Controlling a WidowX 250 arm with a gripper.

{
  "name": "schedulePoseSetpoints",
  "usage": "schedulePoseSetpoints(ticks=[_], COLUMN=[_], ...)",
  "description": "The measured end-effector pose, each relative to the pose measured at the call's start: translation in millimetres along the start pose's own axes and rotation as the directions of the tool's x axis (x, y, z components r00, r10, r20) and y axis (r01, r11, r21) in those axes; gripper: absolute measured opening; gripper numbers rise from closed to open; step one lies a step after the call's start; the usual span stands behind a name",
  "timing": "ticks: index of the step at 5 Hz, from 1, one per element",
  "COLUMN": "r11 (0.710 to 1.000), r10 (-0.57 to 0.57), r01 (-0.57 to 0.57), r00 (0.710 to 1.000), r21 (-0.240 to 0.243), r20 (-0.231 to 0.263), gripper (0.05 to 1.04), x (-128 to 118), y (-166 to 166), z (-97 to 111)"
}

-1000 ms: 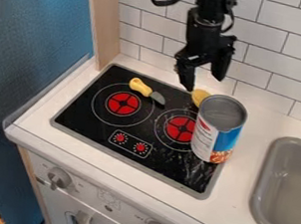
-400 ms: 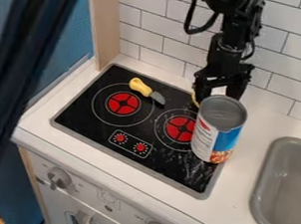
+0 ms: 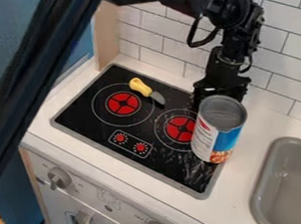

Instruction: Carrying the yellow substance from behind the white can and putting it left of the can on a burner

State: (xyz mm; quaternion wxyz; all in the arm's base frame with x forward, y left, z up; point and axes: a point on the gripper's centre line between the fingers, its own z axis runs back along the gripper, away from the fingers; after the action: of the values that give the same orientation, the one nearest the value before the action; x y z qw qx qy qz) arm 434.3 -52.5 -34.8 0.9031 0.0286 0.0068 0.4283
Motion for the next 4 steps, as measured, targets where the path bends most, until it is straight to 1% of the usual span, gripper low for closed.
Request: schedulePoseSetpoints(ticks=[1, 2, 3, 4], r11=[1.000, 1.000, 0.999, 0.991], r10=[-0.011, -0.023, -0.048, -0.131], r01=[0.011, 0.023, 0.048, 0.132], r00=[1.000, 1.000, 0.999, 0.991], r21=[-0.008, -0.014, -0.016, -0.033], r20=[-0.001, 0.004, 0.010, 0.025], gripper=[0.684, 0.641, 0.641, 0.641], x=[-1.4, -1.9, -2.8, -2.9], y=[-2.1, -2.5, 0.5, 4.5], z=[-1.3, -3.7, -0.8, 16.9])
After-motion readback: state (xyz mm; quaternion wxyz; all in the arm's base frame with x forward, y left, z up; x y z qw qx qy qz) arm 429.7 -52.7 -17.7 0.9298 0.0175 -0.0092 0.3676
